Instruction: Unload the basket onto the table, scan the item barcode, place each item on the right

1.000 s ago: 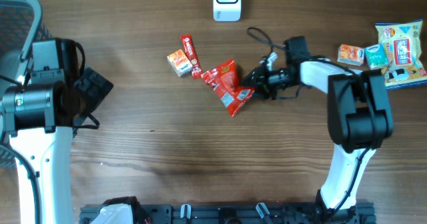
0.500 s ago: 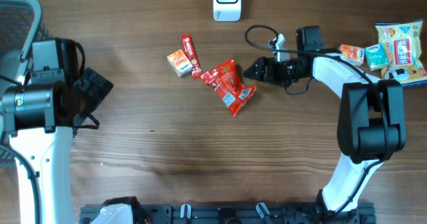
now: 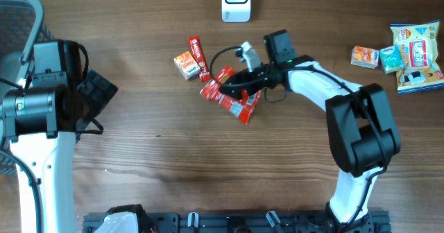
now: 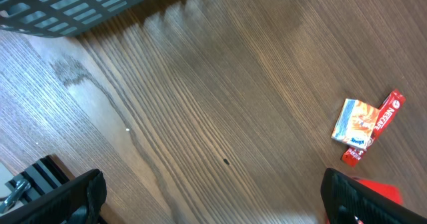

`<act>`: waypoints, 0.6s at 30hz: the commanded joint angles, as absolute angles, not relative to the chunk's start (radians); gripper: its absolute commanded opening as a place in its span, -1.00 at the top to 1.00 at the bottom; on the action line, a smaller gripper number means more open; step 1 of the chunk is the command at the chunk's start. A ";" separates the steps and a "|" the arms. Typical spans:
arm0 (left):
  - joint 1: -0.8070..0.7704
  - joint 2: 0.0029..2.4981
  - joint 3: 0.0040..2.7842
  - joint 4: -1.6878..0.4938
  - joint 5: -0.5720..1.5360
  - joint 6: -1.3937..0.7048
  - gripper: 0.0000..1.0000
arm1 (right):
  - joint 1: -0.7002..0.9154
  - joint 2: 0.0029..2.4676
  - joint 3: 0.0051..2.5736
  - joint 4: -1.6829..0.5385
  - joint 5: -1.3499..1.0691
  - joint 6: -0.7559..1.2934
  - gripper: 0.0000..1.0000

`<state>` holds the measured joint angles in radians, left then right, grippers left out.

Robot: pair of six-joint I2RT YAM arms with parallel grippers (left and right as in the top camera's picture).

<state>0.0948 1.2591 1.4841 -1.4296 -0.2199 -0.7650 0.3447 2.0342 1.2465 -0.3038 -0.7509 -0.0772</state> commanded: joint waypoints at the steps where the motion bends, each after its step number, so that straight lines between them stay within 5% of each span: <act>1: 0.104 1.257 1.498 -1.430 -0.233 -0.764 -1.00 | 0.346 2.011 1.269 -0.300 -0.682 -0.075 -0.99; 11: 0.104 1.257 1.498 -1.431 -0.233 -0.763 -1.00 | 0.313 2.071 1.279 -0.307 -0.675 -0.043 -0.99; 18: 0.104 1.257 1.498 -1.429 -0.233 -0.764 -1.00 | 0.303 2.059 1.283 -0.378 -0.696 0.280 -0.99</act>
<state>0.0948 1.2591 1.4841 -1.4292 -0.2195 -0.7650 0.3130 2.0514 1.2636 -0.3592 -0.6727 0.0978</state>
